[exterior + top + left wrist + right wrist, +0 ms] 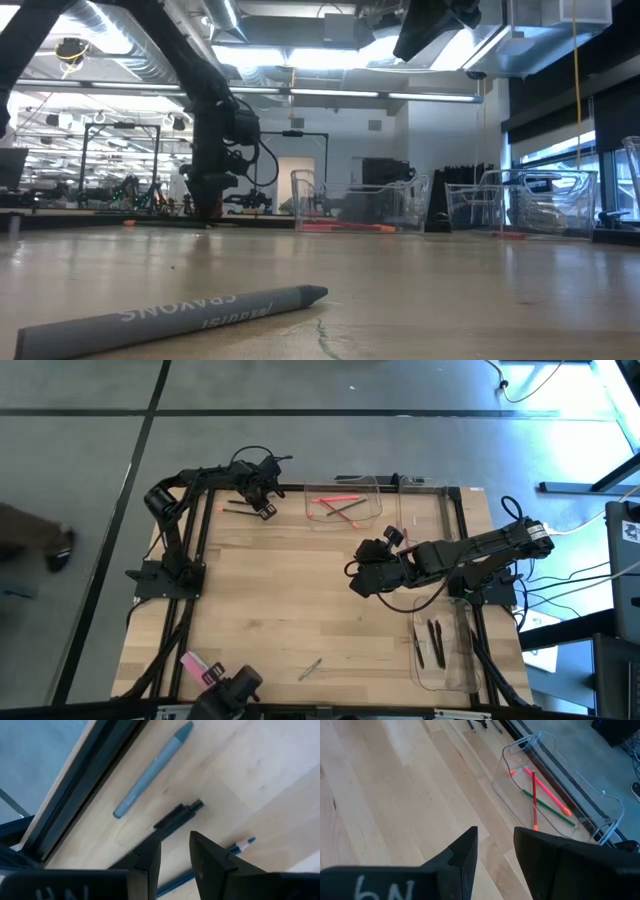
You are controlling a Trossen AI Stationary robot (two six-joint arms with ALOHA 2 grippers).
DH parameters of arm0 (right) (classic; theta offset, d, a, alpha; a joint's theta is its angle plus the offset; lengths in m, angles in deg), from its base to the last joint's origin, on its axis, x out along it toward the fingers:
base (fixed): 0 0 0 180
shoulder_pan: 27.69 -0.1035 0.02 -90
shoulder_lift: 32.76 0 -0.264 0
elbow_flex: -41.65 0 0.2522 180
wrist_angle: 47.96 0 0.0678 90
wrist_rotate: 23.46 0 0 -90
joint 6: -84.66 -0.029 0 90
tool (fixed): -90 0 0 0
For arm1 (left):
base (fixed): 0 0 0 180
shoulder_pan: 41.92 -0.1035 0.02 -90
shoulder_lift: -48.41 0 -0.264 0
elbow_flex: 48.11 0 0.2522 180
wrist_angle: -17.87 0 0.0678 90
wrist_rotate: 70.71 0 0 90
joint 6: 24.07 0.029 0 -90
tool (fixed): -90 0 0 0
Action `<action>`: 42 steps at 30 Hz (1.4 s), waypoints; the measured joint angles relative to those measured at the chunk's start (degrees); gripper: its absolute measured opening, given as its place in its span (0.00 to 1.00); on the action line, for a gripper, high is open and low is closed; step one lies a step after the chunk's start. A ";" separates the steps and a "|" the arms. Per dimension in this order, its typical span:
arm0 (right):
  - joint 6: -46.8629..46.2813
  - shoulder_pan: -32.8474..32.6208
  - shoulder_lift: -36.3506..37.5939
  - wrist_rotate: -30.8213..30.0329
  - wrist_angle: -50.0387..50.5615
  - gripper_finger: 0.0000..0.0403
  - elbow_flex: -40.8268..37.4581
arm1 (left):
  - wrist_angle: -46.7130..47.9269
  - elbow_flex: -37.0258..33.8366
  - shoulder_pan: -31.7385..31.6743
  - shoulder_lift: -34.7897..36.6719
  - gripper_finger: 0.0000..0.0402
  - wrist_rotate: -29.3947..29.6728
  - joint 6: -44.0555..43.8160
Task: Sort crayons/erasers/pens/pencils in bins
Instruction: Put the dark blue pencil into the top left transparent bin
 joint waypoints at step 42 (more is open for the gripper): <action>1.57 0.15 0.00 -0.09 -1.68 0.32 0.00 | -1.68 -8.02 1.68 5.23 0.23 -4.27 6.23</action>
